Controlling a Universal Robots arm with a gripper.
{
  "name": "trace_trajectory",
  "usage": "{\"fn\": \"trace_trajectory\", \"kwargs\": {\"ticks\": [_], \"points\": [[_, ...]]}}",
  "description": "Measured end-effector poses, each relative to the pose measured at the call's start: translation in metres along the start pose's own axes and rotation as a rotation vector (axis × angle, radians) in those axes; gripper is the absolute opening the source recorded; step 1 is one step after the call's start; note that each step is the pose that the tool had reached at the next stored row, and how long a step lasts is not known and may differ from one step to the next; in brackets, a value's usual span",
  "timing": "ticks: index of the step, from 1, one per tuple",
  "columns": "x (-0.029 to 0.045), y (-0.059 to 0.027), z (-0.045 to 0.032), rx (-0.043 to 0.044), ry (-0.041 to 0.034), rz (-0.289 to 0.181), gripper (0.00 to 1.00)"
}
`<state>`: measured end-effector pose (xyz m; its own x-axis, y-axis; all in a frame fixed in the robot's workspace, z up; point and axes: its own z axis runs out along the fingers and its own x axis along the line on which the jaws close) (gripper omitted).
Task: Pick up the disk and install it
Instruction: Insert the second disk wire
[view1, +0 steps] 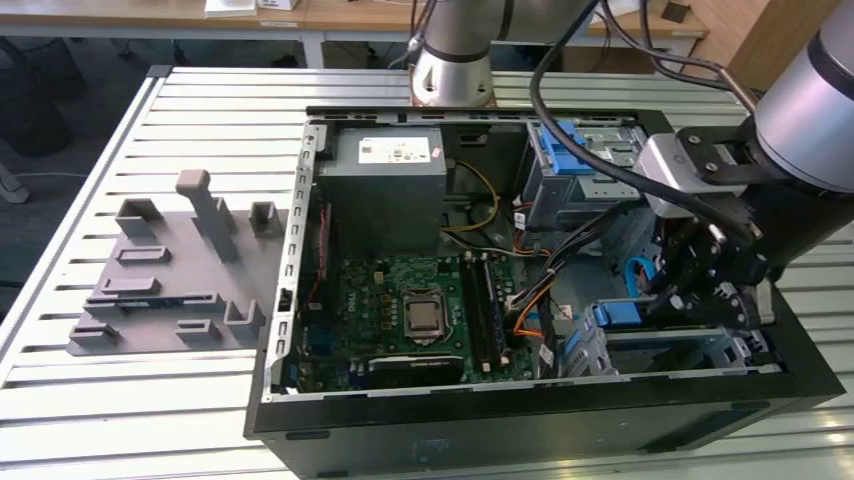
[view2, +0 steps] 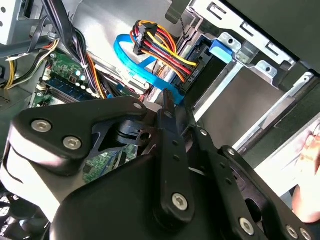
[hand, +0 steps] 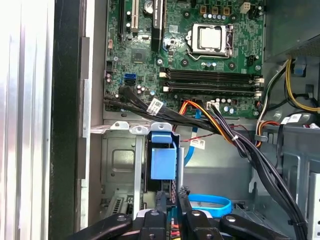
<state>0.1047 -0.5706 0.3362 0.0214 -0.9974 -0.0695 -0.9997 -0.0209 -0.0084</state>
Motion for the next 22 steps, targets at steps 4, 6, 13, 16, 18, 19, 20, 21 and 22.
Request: {"fn": "trace_trajectory", "kwargs": {"ticks": [4, 6, 13, 16, 18, 19, 20, 21, 22], "points": [[-0.0003, 0.0, -0.0044, -0.0004, -0.0007, 0.0, 0.24], [-0.0004, -0.0001, -0.0064, -0.001, -0.0009, 0.0, 0.22], [-0.0006, -0.0001, -0.0083, -0.0015, -0.0011, 0.0, 0.11], [-0.0006, -0.0001, -0.0085, -0.0015, -0.0011, 0.0, 0.11], [-0.0006, -0.0001, -0.0087, -0.0015, -0.001, 0.0, 0.11], [-0.0006, -0.0001, -0.0089, -0.0015, -0.0009, 0.0, 0.11], [-0.0006, -0.0001, -0.0091, -0.0015, -0.0009, 0.0, 0.11], [-0.0006, -0.0001, -0.0091, -0.0015, -0.001, 0.0, 0.11], [-0.0006, -0.0001, -0.0091, -0.0015, -0.001, 0.0, 0.11]]}}
